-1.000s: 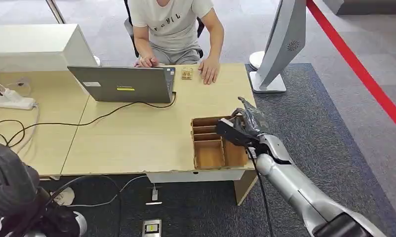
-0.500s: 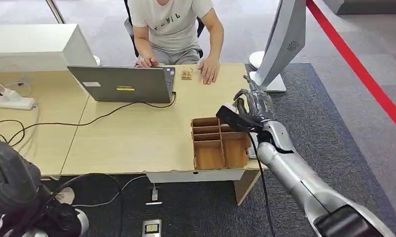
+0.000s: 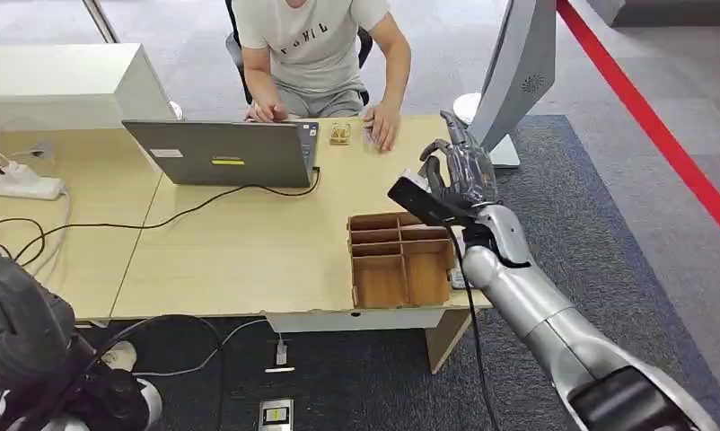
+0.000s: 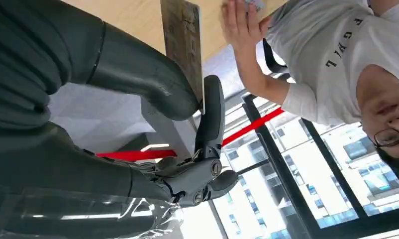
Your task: Pass the card to the sensor for recognition and then transmit it.
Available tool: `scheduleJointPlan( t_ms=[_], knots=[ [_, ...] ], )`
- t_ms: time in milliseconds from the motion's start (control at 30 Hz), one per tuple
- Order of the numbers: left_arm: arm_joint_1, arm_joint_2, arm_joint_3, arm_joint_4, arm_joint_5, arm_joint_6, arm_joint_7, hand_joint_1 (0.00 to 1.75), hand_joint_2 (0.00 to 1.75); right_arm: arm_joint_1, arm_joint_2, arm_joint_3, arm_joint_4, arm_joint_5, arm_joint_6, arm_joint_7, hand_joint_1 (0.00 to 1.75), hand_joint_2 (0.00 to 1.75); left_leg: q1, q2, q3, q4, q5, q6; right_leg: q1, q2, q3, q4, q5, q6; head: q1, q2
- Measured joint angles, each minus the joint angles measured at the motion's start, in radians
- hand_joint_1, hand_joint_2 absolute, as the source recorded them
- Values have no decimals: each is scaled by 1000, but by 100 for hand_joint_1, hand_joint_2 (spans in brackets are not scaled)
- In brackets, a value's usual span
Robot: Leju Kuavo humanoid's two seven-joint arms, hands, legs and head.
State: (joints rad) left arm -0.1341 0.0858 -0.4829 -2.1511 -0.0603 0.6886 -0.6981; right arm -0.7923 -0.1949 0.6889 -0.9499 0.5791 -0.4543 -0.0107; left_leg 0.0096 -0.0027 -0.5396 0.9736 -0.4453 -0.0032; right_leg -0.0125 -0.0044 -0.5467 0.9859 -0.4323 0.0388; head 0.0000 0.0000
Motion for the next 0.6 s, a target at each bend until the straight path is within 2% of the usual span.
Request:
scheduleJointPlan(
  t_ms=[333, 500, 600],
  knots=[
    [-15, -3, -4, 1, 40, 0, 0, 0, 175, -99, 53, -1, 63, -8, -13, -19, 175, 175, 0, 0, 0, 0, 0, 0, 0, 0, 0, 0, 0, 0, 0, 0],
    [-41, -10, -20, 8, 60, 0, 0, 0, 175, -187, 104, 0, 166, 7, -50, -25, 175, 175, 0, 0, 0, 0, 0, 0, 0, 1, -1, 1, 0, 0, 0, 0],
    [-46, -16, -21, 10, 67, 0, 0, 0, 175, -232, 128, 2, 223, 28, -62, -6, 175, 175, 0, 0, 0, 0, 0, 0, 0, 0, 0, 1, 0, 0, 0, 0]
  ],
)
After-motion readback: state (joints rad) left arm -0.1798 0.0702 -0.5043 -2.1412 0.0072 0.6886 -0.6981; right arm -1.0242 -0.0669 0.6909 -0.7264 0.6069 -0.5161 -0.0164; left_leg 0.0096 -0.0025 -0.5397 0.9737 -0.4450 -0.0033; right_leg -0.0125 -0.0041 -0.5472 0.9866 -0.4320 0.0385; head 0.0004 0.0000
